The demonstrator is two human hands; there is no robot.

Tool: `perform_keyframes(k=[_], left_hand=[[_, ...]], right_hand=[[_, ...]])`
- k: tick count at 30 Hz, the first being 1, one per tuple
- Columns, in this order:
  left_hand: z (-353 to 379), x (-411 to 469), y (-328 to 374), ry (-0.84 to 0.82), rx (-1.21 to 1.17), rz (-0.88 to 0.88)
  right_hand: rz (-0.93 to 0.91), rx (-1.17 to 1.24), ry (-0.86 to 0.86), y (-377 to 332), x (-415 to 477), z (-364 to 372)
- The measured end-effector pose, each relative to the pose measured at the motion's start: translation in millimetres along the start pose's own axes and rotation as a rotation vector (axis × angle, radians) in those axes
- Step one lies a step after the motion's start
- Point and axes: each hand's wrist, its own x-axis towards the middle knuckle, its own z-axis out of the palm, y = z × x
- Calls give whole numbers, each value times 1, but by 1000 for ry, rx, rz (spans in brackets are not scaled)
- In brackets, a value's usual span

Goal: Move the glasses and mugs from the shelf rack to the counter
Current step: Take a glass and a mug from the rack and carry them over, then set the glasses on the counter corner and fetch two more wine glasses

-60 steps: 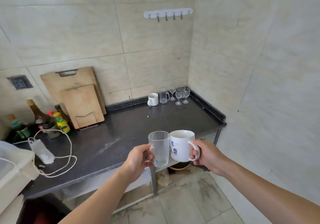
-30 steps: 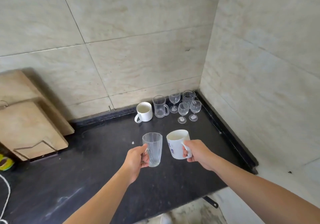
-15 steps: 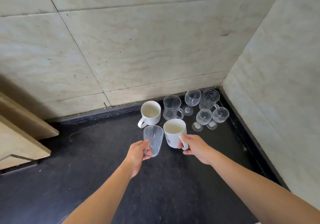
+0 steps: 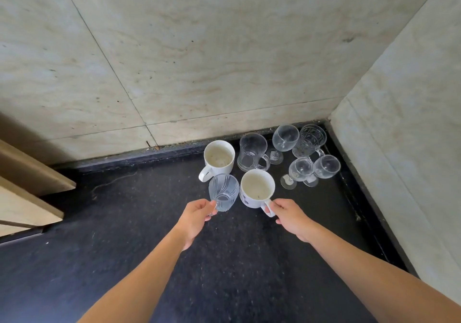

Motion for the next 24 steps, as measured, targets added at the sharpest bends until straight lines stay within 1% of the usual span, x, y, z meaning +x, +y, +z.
perform_keyframes(k=[5, 7, 10, 12, 16, 18, 21, 24], left_hand=[[7, -6, -4, 48, 92, 4], [10, -10, -3, 76, 134, 14], [13, -25, 0, 227, 265, 48], [13, -44, -2, 314, 355, 63], [10, -98, -18, 374, 514, 43], [11, -131, -35, 433, 600, 47], [15, -184, -72, 548, 667, 24], [20, -241, -115, 652, 731, -43]], right_hand=[[-42, -149, 73, -1, -4, 1], [-92, -263, 123, -3, -11, -1], [-233, -477, 222, -8, -28, -9], [-354, -601, 244, -13, -40, -13], [-554, -799, 181, -28, -64, -8], [-671, -872, 137, -36, -77, 3], [-849, -967, 47, -43, -101, 31], [-1005, -1055, -41, -42, -136, 69]])
